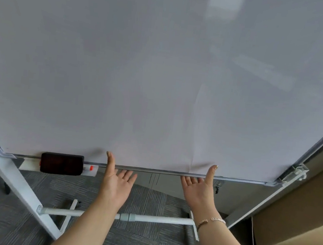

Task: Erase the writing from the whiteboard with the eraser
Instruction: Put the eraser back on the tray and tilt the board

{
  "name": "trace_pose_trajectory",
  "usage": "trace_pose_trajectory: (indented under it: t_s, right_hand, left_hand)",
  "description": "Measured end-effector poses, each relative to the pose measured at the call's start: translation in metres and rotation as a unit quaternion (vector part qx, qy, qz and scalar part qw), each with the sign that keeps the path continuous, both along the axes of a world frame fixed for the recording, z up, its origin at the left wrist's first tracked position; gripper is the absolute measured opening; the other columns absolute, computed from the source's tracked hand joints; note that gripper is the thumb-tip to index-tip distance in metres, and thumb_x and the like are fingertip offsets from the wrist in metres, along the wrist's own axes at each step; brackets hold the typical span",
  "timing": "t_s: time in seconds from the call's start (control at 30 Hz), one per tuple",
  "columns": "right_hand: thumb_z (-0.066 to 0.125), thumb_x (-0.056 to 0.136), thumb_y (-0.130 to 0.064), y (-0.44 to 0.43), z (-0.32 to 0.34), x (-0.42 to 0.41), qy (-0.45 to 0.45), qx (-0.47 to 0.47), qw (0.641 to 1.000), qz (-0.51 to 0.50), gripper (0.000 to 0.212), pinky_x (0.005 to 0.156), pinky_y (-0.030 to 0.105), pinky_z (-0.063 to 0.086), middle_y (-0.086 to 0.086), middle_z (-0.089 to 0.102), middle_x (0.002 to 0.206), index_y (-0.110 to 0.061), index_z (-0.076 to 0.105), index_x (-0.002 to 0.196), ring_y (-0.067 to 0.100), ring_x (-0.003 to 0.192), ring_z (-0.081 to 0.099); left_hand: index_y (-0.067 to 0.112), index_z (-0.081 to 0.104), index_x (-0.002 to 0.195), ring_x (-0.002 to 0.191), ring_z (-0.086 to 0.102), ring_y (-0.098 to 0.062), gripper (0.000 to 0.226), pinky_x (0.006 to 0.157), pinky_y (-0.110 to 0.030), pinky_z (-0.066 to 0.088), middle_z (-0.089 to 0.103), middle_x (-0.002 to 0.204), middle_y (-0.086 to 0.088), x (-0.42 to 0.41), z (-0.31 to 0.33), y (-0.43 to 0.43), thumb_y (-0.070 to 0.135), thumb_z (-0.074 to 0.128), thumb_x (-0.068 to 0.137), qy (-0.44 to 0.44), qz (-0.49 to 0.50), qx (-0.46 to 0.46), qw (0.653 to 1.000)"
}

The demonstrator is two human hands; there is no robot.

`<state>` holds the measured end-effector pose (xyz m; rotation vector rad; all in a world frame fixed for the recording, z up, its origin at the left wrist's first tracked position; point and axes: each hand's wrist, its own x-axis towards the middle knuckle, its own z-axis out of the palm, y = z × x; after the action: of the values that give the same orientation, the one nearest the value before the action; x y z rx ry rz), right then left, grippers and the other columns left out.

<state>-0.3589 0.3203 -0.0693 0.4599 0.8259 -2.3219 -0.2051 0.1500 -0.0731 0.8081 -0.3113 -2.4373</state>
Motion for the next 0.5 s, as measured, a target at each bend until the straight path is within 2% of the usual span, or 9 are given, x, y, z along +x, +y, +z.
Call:
trace_pose_trajectory:
  t_s: [0.17, 0.27, 0.4, 0.5]
  right_hand:
    - [0.071, 0.065, -0.067, 0.011, -0.002, -0.004, 0.009, 0.015, 0.999, 0.037, 0.132, 0.124, 0.047, 0.03, 0.015, 0.009, 0.17, -0.015, 0.0, 0.163, 0.032, 0.155, 0.022]
    - [0.072, 0.063, -0.069, 0.015, -0.002, -0.002, 0.014, 0.026, 0.998, 0.052, 0.134, 0.122, 0.046, 0.034, 0.015, 0.009, 0.17, -0.016, 0.001, 0.163, 0.031, 0.156, 0.02]
    - [0.075, 0.053, -0.072, 0.021, -0.003, 0.012, 0.024, 0.049, 0.997, 0.059, 0.14, 0.117, 0.044, 0.04, 0.017, 0.012, 0.169, -0.02, 0.006, 0.164, 0.03, 0.154, 0.024]
    - [0.071, 0.054, -0.075, 0.027, -0.006, 0.031, 0.038, 0.074, 0.995, 0.056, 0.135, 0.11, 0.04, 0.046, 0.019, 0.014, 0.168, -0.022, 0.012, 0.163, 0.032, 0.153, 0.028]
  left_hand:
    - [0.024, 0.012, 0.16, 0.154, 0.014, -0.032, 0.115, 0.123, -0.051, 0.022, 0.013, 0.167, -0.014, -0.01, -0.007, 0.008, 0.063, 0.071, 0.07, 0.003, 0.03, -0.03, 0.999]
    - [0.026, 0.024, 0.157, 0.153, 0.021, -0.029, 0.11, 0.118, -0.049, 0.031, 0.02, 0.166, -0.012, -0.012, -0.009, 0.011, 0.067, 0.071, 0.066, -0.027, 0.029, -0.056, 0.998]
    - [0.032, 0.025, 0.157, 0.152, 0.021, -0.028, 0.093, 0.103, -0.042, 0.044, 0.015, 0.167, -0.009, -0.007, -0.01, 0.017, 0.078, 0.047, 0.078, -0.099, 0.022, -0.1, 0.99]
    - [0.033, 0.024, 0.156, 0.15, 0.027, -0.029, 0.109, 0.088, -0.037, 0.049, 0.016, 0.167, -0.008, 0.003, -0.011, 0.021, 0.086, 0.042, 0.063, -0.148, 0.01, -0.131, 0.98]
